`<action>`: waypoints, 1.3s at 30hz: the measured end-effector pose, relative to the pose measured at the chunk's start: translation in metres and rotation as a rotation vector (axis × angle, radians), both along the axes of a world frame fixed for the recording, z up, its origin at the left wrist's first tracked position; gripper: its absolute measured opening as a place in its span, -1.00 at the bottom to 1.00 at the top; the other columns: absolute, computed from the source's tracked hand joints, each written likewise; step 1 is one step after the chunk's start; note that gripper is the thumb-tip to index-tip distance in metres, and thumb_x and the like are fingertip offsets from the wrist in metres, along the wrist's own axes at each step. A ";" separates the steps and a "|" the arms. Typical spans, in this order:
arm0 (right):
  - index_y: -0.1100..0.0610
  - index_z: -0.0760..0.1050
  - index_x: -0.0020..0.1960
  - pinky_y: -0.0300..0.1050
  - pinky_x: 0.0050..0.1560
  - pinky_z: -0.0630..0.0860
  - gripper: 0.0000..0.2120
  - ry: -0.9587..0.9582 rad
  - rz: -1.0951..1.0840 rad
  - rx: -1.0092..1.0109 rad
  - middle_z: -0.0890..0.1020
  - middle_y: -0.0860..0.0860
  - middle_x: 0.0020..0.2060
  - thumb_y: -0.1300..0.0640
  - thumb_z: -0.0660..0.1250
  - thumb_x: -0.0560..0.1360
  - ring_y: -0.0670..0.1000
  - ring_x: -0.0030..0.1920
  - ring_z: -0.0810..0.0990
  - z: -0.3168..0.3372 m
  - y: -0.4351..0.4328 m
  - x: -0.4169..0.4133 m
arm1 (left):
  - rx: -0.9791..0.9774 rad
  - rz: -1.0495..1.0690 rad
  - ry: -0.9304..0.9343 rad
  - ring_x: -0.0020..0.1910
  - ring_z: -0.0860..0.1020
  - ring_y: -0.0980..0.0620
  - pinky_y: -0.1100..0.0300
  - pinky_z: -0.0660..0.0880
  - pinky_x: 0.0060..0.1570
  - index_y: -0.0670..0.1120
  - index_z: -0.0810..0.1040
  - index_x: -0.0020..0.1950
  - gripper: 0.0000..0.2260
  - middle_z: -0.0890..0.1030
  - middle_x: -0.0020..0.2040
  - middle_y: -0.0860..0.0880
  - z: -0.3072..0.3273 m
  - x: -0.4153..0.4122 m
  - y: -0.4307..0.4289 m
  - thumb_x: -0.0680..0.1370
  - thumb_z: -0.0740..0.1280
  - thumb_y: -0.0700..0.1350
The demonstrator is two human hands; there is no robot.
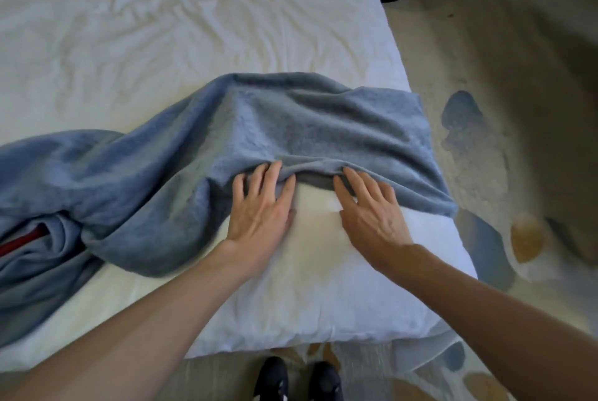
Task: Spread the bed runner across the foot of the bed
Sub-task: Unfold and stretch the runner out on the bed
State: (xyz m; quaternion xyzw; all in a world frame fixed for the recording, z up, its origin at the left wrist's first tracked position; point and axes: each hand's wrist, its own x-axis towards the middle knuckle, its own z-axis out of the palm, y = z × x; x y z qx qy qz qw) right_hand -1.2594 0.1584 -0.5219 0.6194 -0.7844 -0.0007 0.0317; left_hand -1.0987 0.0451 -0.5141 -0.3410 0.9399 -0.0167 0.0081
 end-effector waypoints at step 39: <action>0.17 0.49 -0.44 0.00 -0.09 0.36 -0.65 -0.219 -0.102 -0.021 0.51 0.08 -0.18 0.06 0.07 0.38 0.10 -0.16 0.47 0.006 0.053 -0.012 | 0.359 -0.330 0.048 0.41 0.17 -0.13 -0.11 0.09 0.35 -0.14 0.51 0.05 -0.74 0.27 0.43 -0.16 -0.002 -0.003 0.068 0.58 0.05 -0.13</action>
